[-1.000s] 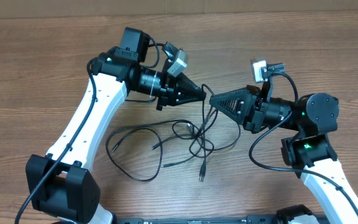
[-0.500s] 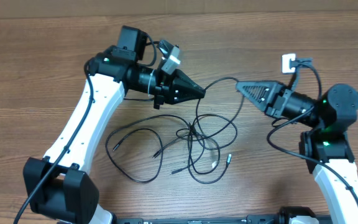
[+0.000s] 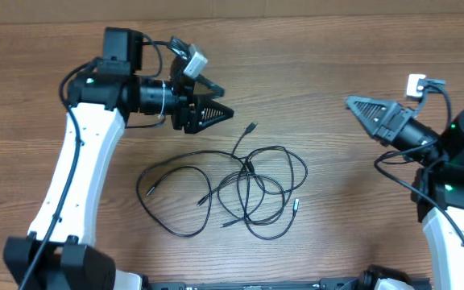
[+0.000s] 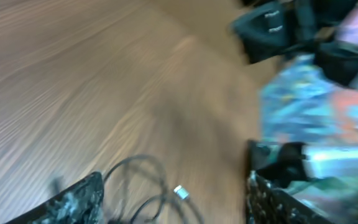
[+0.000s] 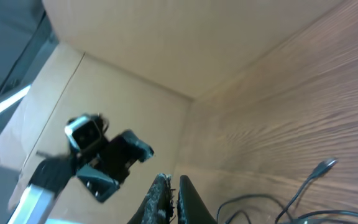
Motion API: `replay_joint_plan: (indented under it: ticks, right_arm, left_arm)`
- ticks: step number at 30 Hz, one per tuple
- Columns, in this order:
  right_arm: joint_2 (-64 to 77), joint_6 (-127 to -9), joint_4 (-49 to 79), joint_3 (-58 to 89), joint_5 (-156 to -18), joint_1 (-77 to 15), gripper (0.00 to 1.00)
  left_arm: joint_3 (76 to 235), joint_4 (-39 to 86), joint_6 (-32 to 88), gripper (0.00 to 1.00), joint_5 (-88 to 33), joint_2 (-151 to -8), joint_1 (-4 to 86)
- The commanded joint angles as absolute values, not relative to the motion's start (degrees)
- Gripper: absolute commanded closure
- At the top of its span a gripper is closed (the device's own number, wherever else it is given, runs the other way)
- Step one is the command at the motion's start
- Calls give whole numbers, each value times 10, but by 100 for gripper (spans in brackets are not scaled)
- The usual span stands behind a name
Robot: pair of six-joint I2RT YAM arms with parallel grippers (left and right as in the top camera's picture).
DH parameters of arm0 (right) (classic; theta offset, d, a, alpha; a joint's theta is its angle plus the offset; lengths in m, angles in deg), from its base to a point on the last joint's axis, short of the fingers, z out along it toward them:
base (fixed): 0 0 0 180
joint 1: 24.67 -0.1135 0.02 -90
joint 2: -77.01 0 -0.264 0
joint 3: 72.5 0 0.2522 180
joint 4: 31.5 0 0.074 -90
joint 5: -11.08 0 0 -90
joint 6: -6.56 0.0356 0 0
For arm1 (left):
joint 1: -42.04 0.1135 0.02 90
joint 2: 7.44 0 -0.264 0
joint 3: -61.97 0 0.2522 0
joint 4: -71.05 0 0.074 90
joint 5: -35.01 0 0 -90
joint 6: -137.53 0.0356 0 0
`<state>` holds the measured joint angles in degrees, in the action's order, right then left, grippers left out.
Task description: Untangle cables
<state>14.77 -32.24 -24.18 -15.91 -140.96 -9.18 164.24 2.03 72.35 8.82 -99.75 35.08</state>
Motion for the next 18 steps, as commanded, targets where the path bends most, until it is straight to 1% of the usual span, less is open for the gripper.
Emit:
replay_joint_plan:
  ticks: [1,3,6,9,11,13,14,15,16,18]
  right_arm:
    - [154,-327,-223,-147,-1396,-78,96]
    - [154,-351,-178,-147,-1384,-79,96]
    - [154,-406,-61,-147,-1349,-83,96]
    - [154,-469,86,-147,-1266,-96,96]
    - [154,-500,171,-147,-1193,-111,95]
    - [154,-524,236,-147,-1129,-132,79]
    - [154,-532,258,-147,-1105,-143,69]
    - [155,-537,274,-147,-1087,-156,62]
    - [155,-537,286,-147,-1070,-169,52]
    - [157,-538,296,-147,-1045,-198,37]
  left_arm:
    - [1648,23,627,22,-73,-940,349]
    - [1648,23,586,19,-137,-916,349]
    - [1648,16,532,18,-217,-885,349]
    - [1648,-2,462,17,-295,-858,349]
    - [1648,-16,430,17,-327,-839,349]
    - [1648,-24,428,17,-340,-821,349]
    - [1648,-27,428,17,-353,-813,349]
    - [1648,-30,428,16,-370,-805,349]
    - [1648,-34,428,15,-388,-799,349]
    - [1648,-44,428,13,-421,-787,349]
